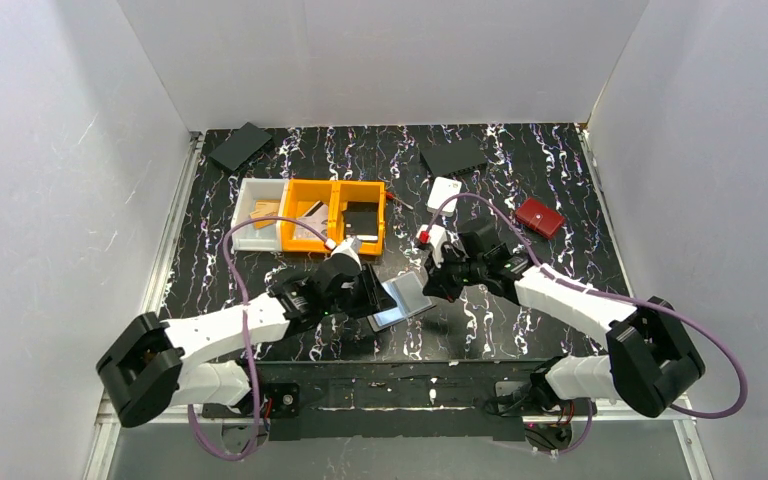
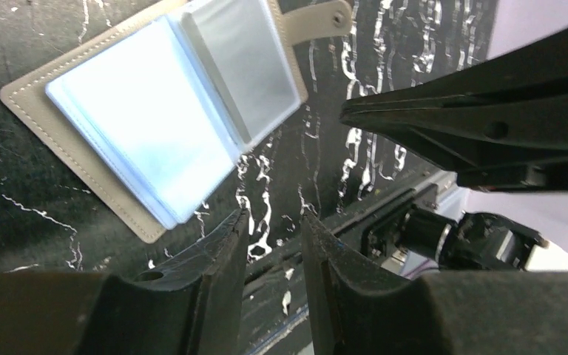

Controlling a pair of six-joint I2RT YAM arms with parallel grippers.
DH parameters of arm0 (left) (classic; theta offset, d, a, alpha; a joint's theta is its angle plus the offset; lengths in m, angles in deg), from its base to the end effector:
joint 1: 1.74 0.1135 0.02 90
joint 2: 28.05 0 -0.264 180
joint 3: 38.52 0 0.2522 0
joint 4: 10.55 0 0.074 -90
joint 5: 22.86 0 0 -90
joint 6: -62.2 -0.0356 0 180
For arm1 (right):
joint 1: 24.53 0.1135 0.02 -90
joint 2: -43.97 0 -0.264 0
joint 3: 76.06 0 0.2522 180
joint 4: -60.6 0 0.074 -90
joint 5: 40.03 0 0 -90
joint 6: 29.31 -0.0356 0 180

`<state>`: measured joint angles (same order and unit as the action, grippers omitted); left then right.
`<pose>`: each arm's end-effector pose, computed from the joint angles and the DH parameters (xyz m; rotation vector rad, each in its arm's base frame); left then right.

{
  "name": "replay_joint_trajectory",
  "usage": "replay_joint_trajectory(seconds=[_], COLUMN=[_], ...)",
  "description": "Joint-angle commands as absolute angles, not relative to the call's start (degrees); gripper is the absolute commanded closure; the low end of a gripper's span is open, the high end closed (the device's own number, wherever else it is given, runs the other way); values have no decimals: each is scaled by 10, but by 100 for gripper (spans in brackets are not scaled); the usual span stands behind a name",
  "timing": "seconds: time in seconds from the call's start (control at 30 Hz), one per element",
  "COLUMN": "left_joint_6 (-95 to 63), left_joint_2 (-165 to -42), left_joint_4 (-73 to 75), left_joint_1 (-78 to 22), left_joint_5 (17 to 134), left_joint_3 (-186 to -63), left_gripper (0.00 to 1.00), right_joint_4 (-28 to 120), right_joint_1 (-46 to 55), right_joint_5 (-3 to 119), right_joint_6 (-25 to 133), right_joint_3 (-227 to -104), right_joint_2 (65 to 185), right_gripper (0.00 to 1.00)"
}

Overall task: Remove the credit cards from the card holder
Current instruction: Remove the credit card from the card holder.

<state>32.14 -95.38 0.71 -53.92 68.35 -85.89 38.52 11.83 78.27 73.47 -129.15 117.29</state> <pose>0.1521 -0.1972 0.2142 -0.1452 2.3479 -1.1130 0.1984 0.1670 0.2083 -1.1949 1.9943 0.7789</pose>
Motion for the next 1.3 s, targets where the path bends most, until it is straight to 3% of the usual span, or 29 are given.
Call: replay_joint_trajectory(seconds=[0.0,0.4,1.27], left_joint_6=[335,322,348], left_joint_2=[-997,-1093,-1144], left_joint_4=[6,-13,-74], left_joint_1=[-549,-552,-552], left_joint_5=[629,631,659], left_joint_3=[-887,-922,-891], left_gripper=[70,71,69], right_joint_4=[446,486,469], right_joint_1=[142,156,155], right_joint_5=[669,570,606], right_joint_6=[692,647,610], right_joint_3=[-1298,-1292,-1313], right_joint_2=[1184,1242,1290], right_gripper=[99,99,97])
